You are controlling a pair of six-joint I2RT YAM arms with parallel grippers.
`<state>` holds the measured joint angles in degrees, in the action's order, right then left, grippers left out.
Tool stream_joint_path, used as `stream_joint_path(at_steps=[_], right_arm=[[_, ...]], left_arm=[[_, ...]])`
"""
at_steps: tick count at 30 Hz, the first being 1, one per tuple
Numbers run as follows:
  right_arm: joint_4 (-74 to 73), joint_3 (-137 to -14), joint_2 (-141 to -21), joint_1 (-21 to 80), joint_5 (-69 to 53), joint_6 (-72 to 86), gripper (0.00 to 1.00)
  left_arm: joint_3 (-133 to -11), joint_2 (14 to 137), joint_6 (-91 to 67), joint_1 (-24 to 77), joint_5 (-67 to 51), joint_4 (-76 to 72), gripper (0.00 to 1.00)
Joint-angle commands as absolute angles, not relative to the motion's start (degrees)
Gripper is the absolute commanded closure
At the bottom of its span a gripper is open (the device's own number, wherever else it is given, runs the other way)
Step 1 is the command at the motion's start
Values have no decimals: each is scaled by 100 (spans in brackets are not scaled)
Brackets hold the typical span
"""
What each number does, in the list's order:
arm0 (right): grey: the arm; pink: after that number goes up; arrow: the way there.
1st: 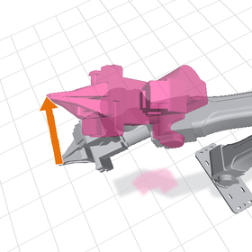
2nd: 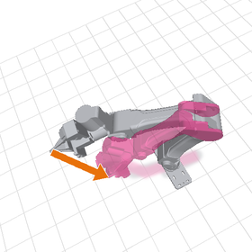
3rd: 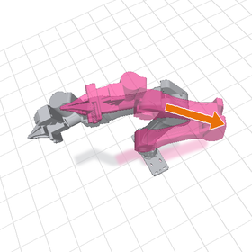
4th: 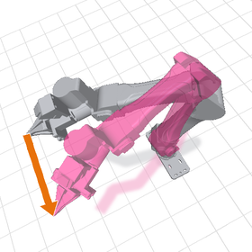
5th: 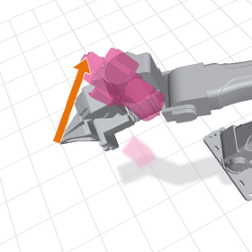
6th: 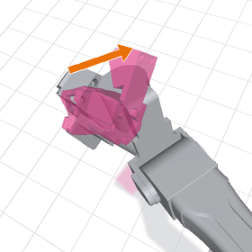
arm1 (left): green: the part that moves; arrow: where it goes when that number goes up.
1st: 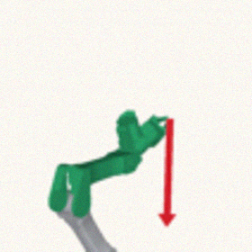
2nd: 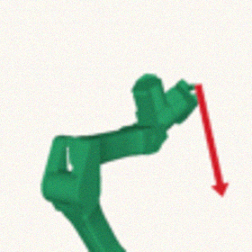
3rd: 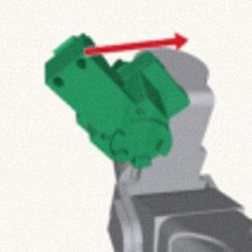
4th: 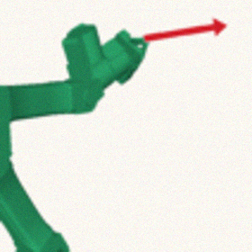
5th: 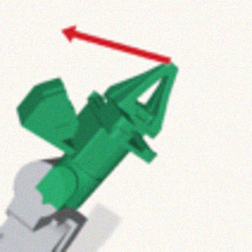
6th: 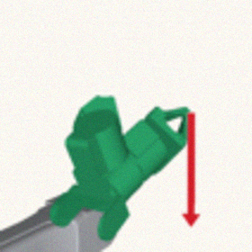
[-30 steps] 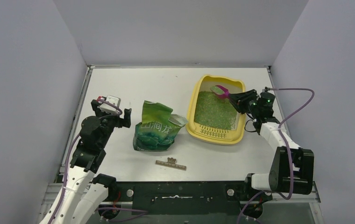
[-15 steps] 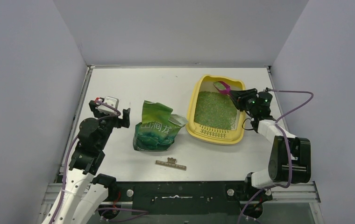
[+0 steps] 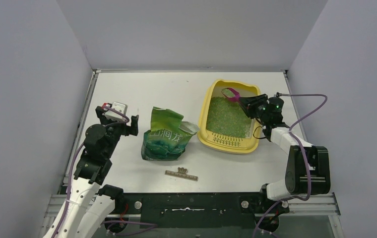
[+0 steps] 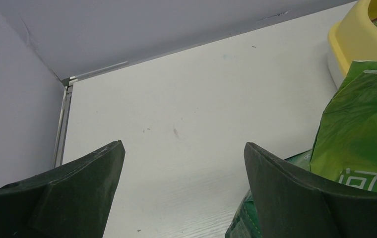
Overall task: Fill the litter box with clean litter
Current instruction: Pour the cat litter into the litter box.
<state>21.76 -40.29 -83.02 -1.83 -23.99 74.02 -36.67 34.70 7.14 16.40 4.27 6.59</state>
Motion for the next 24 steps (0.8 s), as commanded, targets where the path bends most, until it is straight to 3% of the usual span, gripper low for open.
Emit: stream_joint_path(at_steps=[1,24], right_arm=[[2110,-4294,-7785,-209,-2031,7038,100],[872,-3975,-6527,-1055,-2118,6796,100]], left_arm=[[-3865,3465,781,1608,448,396,11],[-3865,3463,775,1609,409,404,11]])
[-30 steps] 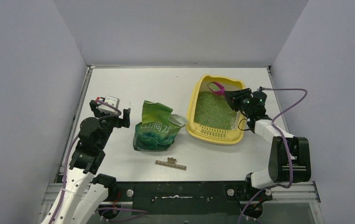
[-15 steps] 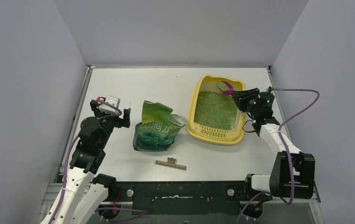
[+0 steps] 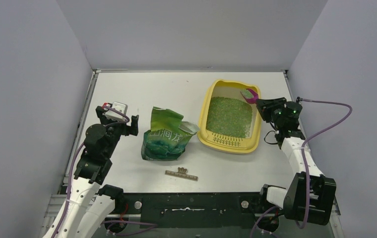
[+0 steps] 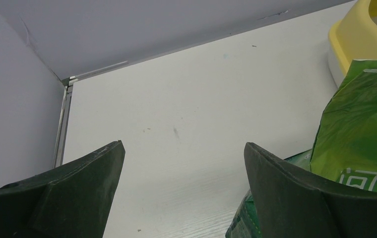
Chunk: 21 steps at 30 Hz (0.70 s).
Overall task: Fill the litter box with clean litter
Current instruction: Pour the cat litter into the litter box.
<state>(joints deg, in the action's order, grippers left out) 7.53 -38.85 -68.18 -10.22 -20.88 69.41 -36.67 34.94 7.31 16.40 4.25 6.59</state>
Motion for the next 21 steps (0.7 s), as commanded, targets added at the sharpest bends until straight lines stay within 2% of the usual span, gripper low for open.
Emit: stream_joint_path(at_steps=[1,11,15,21], right_arm=[[830,-3981,-6510,-1055,-2149,6790,100],[716,-4241,-6750,-955,-2384,6689,100],[225,-4562,-6904,-764,-2196,6376,100],[169,-4334,-6676,-819,-2241,6333,100]], left_arm=[[-3867,3463,770,1610,405,404,11],[-3865,3515,773,1609,387,387,11],[-3866,3524,773,1611,386,395,11],[-3856,3496,773,1609,413,406,11]])
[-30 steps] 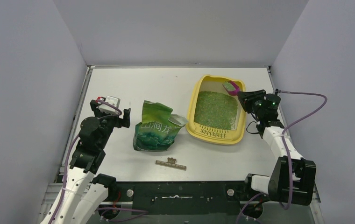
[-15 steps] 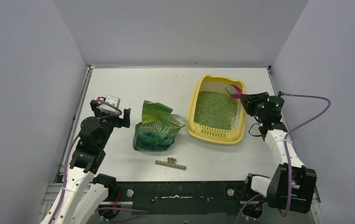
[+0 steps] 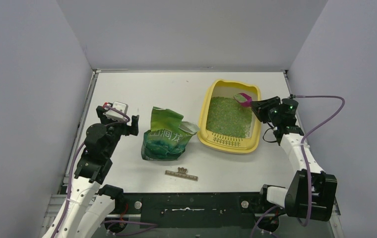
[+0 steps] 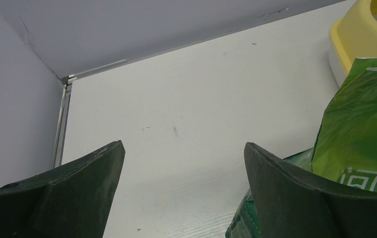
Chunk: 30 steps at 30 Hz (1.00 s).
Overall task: Fill the litter box with clean litter
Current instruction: Pour the cat litter into the litter box.
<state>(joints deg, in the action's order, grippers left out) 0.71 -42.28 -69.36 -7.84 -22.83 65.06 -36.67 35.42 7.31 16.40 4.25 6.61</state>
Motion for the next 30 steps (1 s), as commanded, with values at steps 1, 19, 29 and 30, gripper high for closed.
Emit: stream_joint_path(at_steps=[1,19,29,30], right_arm=[[141,-4292,-6586,-822,-2255,6310,100],[-723,-3550,-5168,-941,-3505,6083,100],[-1849,-3614,-4706,-957,-4125,5497,100],[-1905,-3593,-4676,-969,-4157,5489,100]], left_arm=[[-3861,3512,773,1609,405,405,11],[-3873,3577,764,1610,384,407,11],[-3865,3632,748,1613,381,387,11],[-3859,3637,747,1612,381,387,11]])
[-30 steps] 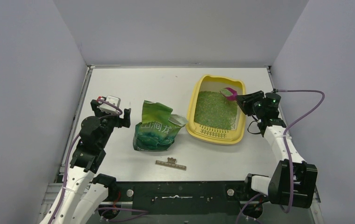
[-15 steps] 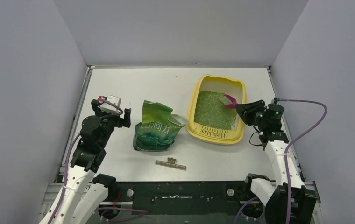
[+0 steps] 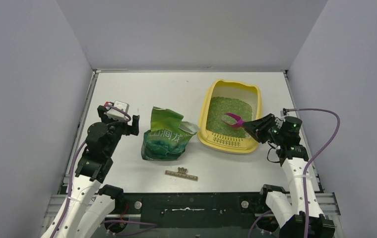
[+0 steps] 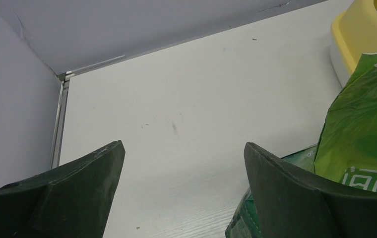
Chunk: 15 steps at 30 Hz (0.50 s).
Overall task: Fill the litter box with clean litter
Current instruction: Pour the cat litter into the litter box.
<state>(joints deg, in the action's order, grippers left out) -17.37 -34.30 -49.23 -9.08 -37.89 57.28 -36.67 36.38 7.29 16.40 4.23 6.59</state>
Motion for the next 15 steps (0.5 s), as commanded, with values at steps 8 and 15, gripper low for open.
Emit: stream_joint_path(at_steps=[8,15], right_arm=[[-2189,-3543,-4426,-1356,-4491,5444,100],[-2790,-3704,-4211,-1667,-4549,5151,100]], left_arm=[[-3856,3620,738,1611,396,395,11],[-3852,3660,755,1615,400,391,11]])
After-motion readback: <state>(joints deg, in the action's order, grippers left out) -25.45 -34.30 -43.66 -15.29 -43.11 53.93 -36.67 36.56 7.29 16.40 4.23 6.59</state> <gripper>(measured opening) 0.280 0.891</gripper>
